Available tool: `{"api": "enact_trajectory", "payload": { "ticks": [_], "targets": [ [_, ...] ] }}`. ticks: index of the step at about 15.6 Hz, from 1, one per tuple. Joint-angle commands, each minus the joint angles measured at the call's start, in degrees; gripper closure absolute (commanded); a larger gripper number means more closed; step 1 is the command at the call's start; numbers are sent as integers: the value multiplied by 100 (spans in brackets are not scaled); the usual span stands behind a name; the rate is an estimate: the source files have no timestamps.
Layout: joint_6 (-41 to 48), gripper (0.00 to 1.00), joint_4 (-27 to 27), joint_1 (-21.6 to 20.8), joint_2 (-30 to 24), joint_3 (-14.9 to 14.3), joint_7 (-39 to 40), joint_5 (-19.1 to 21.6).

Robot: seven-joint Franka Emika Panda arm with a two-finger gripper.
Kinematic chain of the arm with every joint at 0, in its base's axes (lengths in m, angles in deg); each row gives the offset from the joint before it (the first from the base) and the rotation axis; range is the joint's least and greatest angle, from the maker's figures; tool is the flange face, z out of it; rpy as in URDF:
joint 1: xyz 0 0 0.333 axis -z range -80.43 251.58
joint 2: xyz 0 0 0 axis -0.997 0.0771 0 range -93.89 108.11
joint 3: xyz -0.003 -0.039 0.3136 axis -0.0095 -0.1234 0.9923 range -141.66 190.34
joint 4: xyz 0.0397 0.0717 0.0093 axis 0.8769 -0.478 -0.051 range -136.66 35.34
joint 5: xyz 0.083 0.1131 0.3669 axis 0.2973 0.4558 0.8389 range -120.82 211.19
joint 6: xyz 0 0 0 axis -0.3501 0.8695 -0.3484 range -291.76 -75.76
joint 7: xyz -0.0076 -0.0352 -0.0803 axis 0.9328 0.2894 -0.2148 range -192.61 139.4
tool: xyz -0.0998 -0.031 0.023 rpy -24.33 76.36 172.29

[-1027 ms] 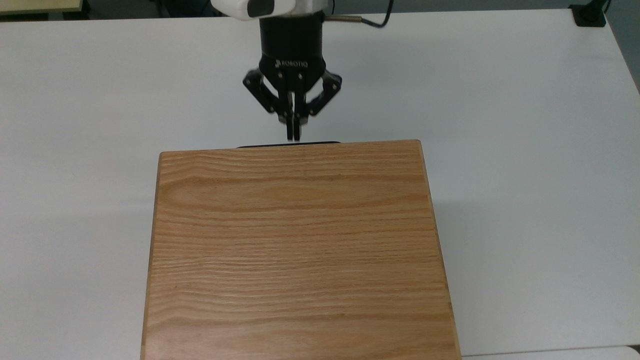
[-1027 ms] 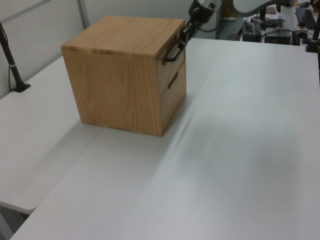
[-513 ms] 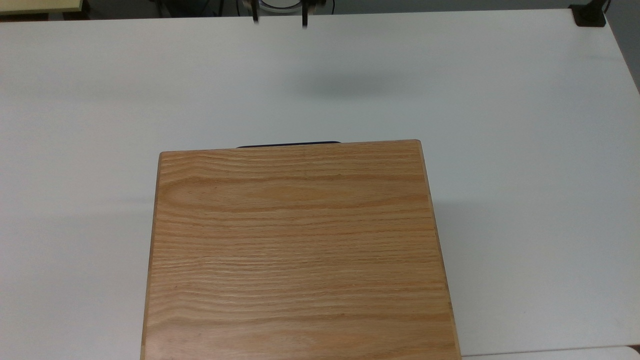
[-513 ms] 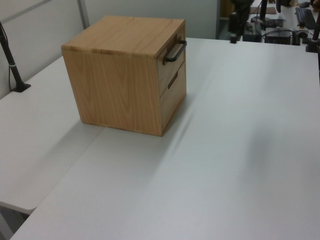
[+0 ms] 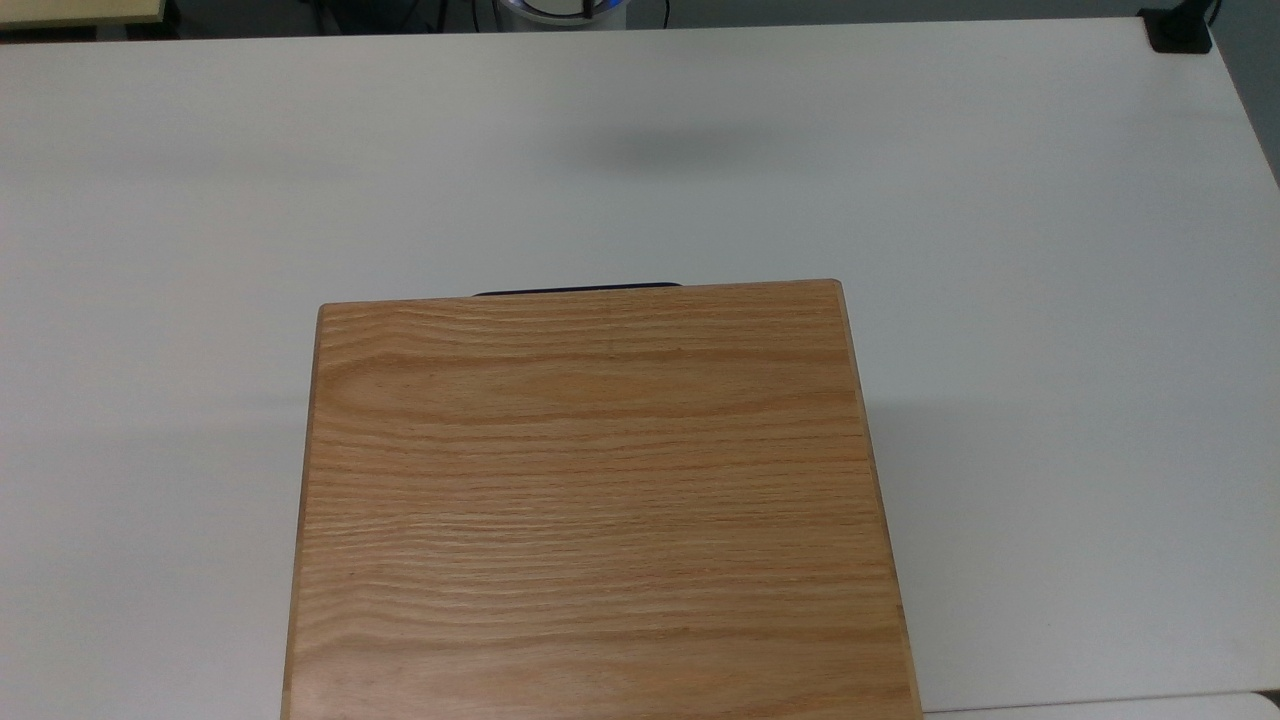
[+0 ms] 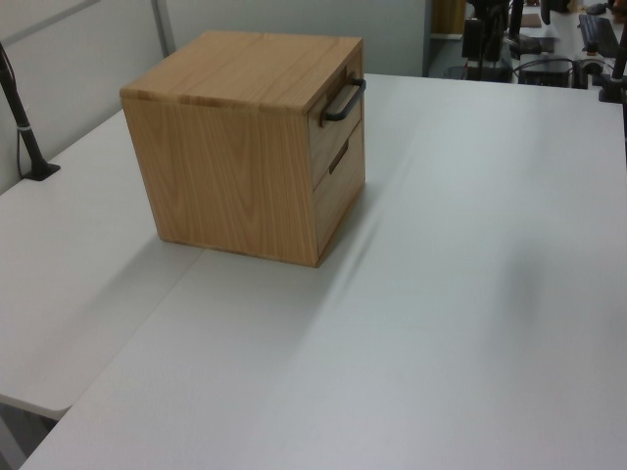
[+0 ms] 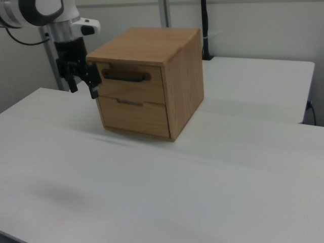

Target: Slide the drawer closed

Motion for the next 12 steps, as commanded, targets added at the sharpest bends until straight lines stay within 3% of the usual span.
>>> {"api": "enact_trajectory", "payload": {
  "ticks": [1,3,12],
  "targets": [
    [-5,0,-65,341,-60,151,322,14],
    [-5,0,-56,552,-59,336,384,14],
    [-14,0,-47,931,-33,662,419,14]
  ]
}}
